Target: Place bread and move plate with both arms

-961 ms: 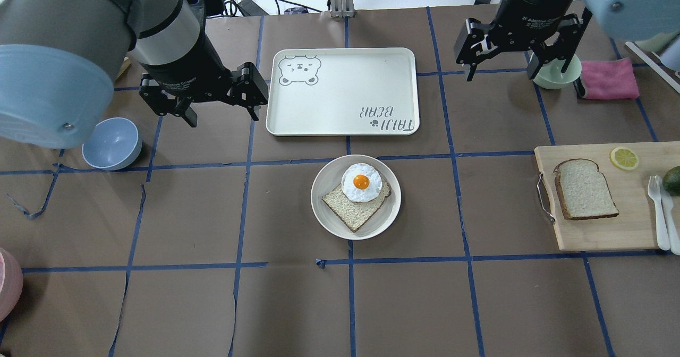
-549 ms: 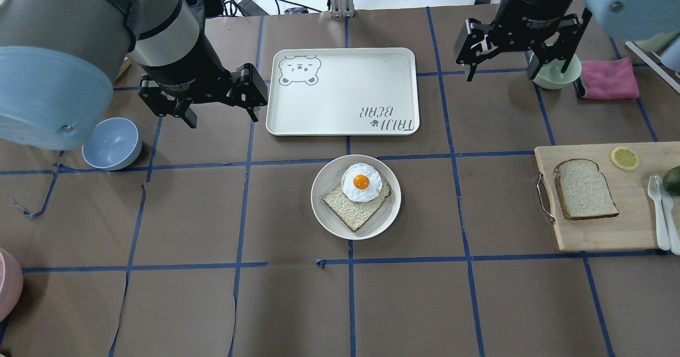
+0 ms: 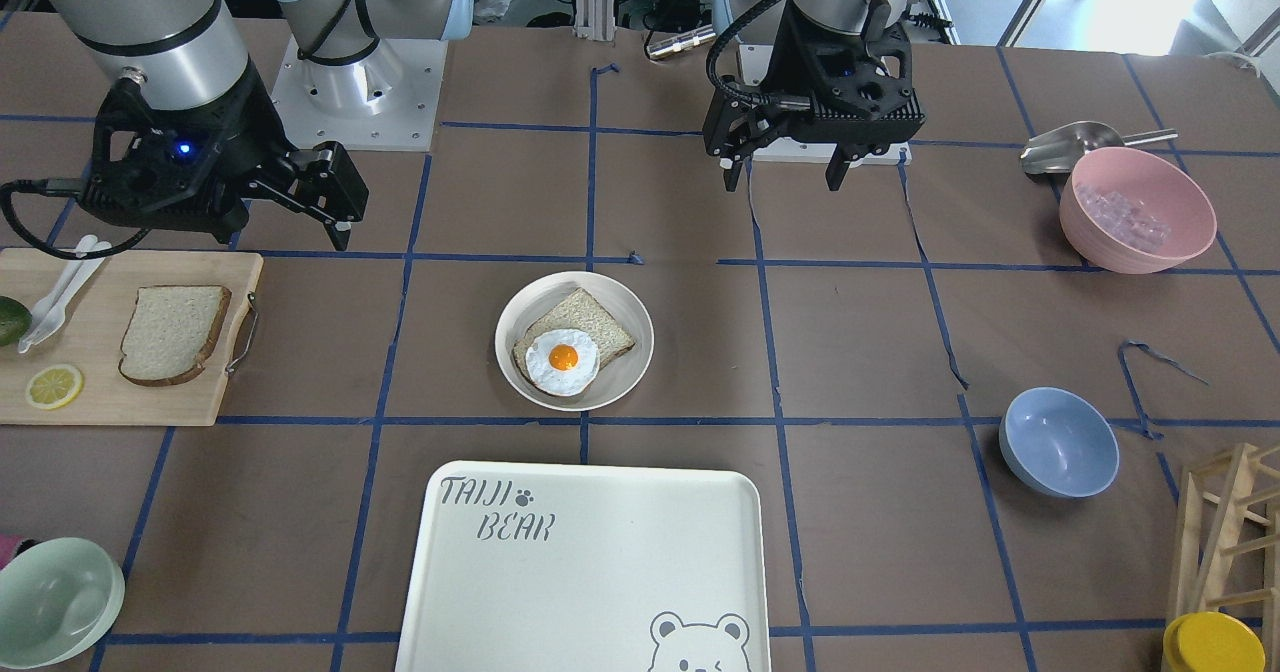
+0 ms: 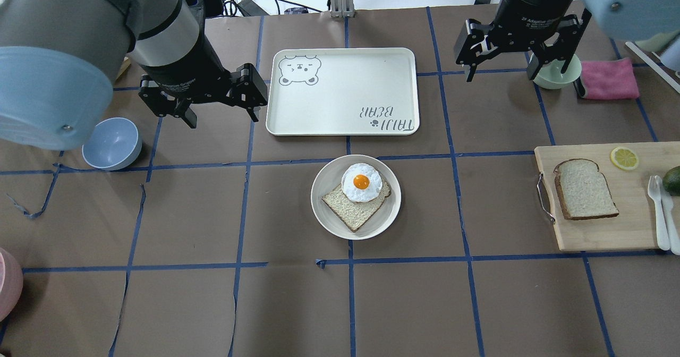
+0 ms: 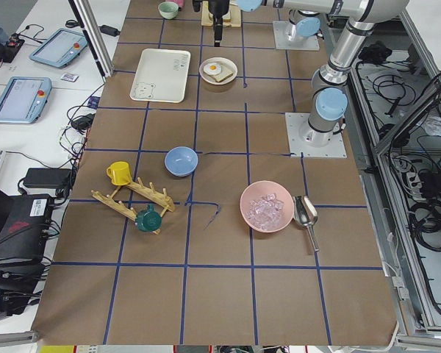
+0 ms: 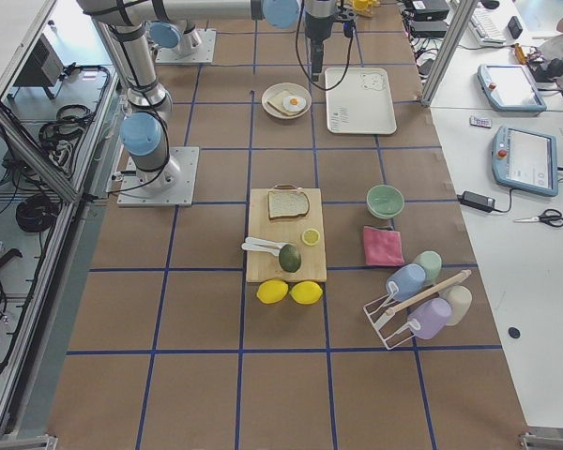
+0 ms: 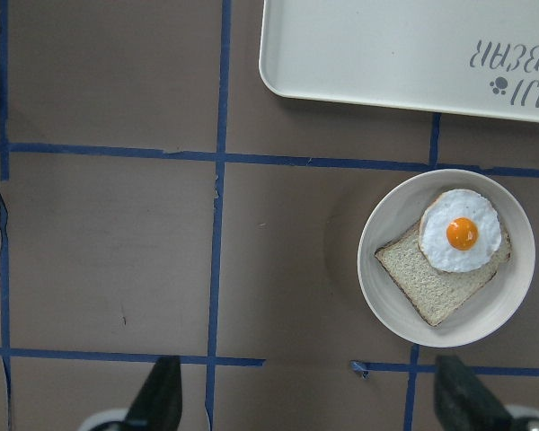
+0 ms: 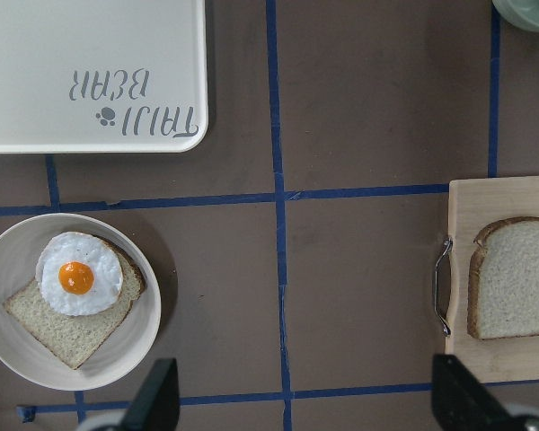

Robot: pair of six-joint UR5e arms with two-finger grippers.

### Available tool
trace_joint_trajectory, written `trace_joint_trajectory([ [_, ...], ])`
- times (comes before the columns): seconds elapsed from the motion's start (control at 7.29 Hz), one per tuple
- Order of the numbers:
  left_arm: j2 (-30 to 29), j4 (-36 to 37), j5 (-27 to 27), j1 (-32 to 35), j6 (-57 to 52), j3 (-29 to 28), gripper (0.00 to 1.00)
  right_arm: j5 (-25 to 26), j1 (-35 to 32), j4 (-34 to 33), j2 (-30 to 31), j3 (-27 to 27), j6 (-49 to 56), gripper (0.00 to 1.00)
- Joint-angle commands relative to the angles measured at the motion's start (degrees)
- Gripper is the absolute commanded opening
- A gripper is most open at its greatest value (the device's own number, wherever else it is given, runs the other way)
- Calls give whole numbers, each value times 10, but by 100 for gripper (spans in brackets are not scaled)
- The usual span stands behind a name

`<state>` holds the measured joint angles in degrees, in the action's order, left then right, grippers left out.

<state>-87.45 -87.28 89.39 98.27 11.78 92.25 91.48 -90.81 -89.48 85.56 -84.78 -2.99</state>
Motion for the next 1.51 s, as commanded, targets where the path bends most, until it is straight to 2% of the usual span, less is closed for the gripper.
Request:
trace_joint_trajectory([
  [0.0, 0, 0, 0, 0, 0, 0, 100, 0, 0, 0, 0, -1, 0, 100],
  [0.69, 2, -1, 1, 1, 0, 2, 100, 8, 0, 2, -6, -2, 1, 100],
  [0.96, 3, -1, 1, 1, 0, 2, 100, 10, 5, -9, -6, -18, -1, 100],
  [1.24, 2, 0, 1, 1, 0, 2, 100, 9, 32, 3, -16, -26, 3, 100],
  [1.37, 1, 0, 1, 0, 0, 2, 100, 6, 67, -5, -18, -53, 47, 100],
])
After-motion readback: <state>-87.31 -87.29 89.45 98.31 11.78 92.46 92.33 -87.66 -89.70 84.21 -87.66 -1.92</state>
